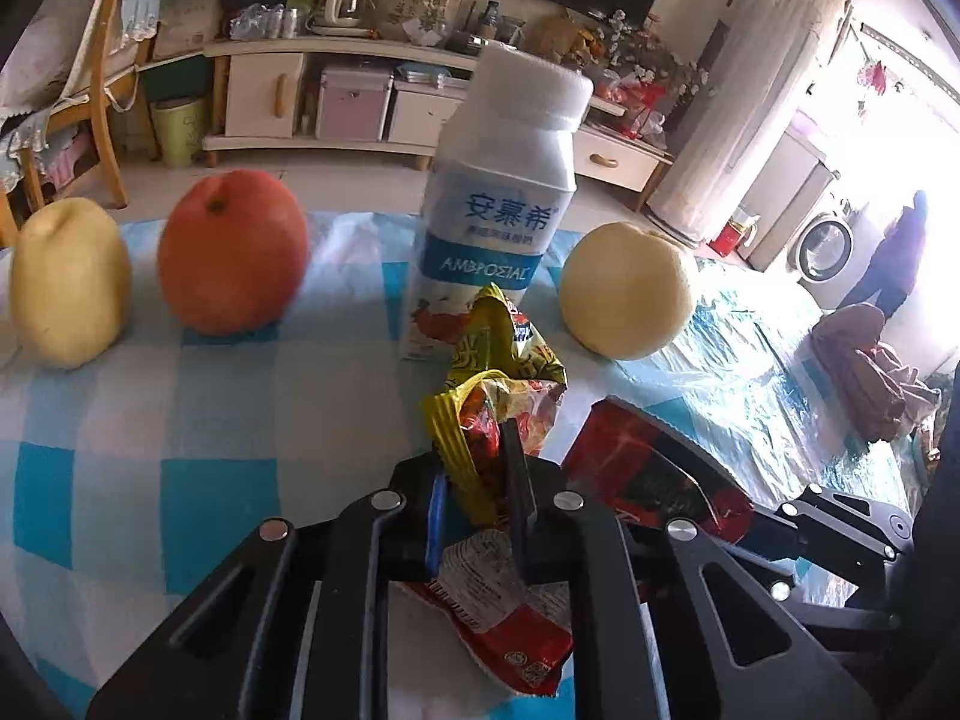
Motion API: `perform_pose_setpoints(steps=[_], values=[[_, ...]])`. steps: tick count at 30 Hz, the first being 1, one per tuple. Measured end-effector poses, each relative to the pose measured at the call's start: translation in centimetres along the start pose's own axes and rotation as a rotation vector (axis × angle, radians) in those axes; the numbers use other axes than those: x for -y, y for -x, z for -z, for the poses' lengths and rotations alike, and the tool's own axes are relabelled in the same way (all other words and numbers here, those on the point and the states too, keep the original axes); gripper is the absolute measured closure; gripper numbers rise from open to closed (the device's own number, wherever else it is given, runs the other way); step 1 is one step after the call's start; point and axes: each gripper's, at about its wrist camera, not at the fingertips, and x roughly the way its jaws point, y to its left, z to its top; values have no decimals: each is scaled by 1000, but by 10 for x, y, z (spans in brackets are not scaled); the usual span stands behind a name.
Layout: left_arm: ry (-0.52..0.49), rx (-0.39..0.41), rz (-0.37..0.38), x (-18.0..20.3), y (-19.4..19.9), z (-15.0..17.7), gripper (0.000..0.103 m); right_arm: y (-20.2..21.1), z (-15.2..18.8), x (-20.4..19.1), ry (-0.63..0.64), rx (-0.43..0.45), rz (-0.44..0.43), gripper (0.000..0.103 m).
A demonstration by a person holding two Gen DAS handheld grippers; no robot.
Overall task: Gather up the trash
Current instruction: 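Grasp the yellow snack packet with the left tool while the right tool grasps the red-and-white packet, then carry the yellow packet with the left tool while the right tool carries the red packet over the bucket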
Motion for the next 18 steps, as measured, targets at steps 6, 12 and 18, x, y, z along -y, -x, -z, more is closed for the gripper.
perform_pose_setpoints(steps=[6,12,18], values=[[16,37,-39,-17,26,4,87,18,-3,-16,23,24,-18,91],[33,88,-87,-40,73,9,87,41,-6,-34,54,67,6,94],[62,158,-151,-77,154,26,87,66,-18,-74,110,120,-10,94]])
